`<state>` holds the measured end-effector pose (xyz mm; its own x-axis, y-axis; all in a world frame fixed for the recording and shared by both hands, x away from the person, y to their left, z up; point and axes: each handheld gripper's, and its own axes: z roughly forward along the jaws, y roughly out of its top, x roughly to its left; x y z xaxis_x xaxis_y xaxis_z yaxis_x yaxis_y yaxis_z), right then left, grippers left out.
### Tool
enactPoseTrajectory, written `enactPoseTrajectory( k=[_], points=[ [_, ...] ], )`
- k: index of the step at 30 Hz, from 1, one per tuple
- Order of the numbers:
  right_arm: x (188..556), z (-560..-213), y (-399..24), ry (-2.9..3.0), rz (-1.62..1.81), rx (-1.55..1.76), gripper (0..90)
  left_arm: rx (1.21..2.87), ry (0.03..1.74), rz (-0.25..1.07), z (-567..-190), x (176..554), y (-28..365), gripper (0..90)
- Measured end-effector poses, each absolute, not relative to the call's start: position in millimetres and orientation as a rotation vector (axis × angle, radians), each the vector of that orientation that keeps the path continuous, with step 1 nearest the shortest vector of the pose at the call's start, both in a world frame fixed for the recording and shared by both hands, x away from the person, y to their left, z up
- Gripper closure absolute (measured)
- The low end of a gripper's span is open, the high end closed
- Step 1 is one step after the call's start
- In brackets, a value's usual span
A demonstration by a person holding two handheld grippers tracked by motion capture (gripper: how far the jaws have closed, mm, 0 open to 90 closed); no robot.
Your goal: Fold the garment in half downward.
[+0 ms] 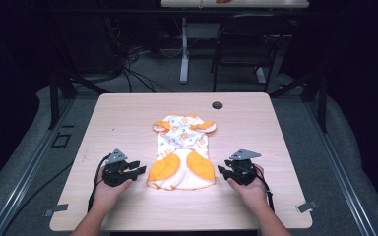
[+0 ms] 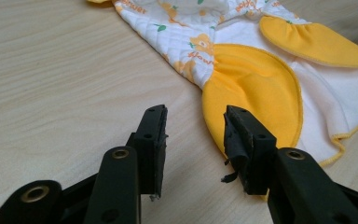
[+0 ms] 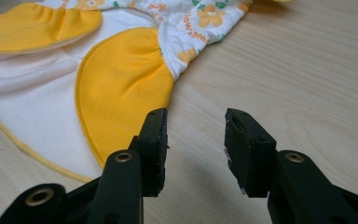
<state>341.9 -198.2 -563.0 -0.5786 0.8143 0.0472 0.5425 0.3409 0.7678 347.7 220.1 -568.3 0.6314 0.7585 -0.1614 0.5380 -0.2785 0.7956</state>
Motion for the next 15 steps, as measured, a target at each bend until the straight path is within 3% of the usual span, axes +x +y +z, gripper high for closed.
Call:
enactPoseTrajectory(
  k=[5,8,11,12,15],
  points=[
    [343.4,-563.1,-193.4,2.270,1.092,1.204,59.3,2.006,1.006,0.321,-567.6,347.4,217.3,66.5],
    [347.7,-561.1,-185.0,2.311,1.143,1.209,70.1,1.991,1.012,0.307,-566.0,348.5,213.8,72.5],
    [350.8,-560.2,-179.9,2.332,1.138,1.195,74.6,1.987,1.018,0.288,-565.1,351.1,210.0,78.7],
    [353.8,-559.2,-173.1,2.357,1.132,1.163,81.6,1.988,1.013,0.261,-563.2,356.1,203.0,82.3],
    [356.4,-559.0,-165.5,2.407,1.105,1.123,85.6,2.026,0.983,0.283,-562.6,361.0,194.6,87.8]
  ],
)
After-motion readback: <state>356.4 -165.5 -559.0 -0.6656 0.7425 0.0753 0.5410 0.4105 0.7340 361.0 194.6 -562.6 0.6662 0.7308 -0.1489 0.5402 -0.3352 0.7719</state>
